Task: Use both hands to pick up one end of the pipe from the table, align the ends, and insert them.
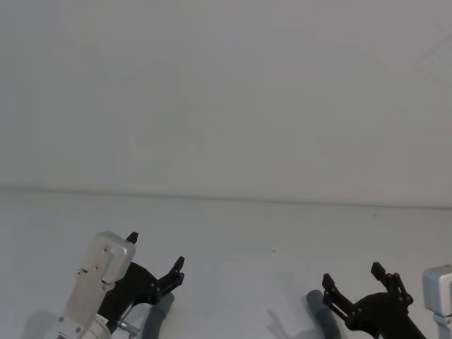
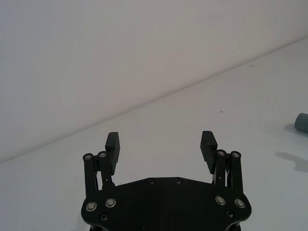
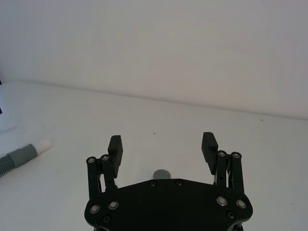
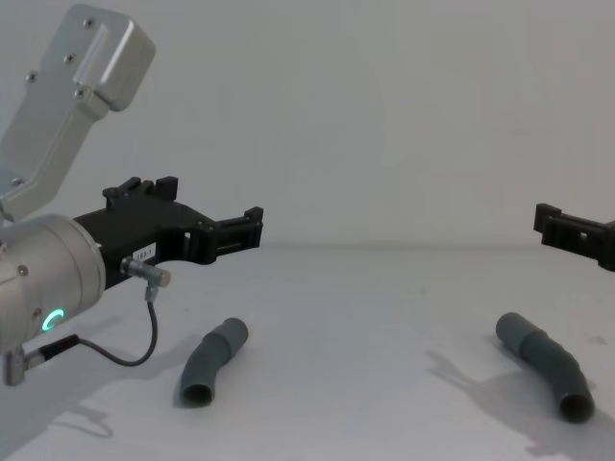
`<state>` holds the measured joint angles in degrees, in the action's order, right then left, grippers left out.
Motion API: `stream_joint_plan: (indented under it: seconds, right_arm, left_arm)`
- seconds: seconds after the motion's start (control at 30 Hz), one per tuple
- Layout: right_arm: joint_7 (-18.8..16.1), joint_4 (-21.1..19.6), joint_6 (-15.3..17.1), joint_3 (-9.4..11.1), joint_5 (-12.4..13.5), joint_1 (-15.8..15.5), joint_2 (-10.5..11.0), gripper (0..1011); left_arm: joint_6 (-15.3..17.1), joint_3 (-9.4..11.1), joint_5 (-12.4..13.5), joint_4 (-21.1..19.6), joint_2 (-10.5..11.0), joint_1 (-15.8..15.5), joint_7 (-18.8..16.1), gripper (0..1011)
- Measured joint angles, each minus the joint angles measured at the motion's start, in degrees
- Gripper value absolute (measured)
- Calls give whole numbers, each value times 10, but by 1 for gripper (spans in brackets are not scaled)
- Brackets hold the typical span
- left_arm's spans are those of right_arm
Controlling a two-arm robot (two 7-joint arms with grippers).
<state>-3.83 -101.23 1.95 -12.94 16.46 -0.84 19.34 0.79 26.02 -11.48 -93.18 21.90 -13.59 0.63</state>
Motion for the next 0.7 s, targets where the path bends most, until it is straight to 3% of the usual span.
stream_joint_plan:
  seconds: [0.7]
  right_arm:
    - [0,0,0,0,0,0,0,1002]
  left_arm:
    - [0,0,0,0,0,0,0,1001]
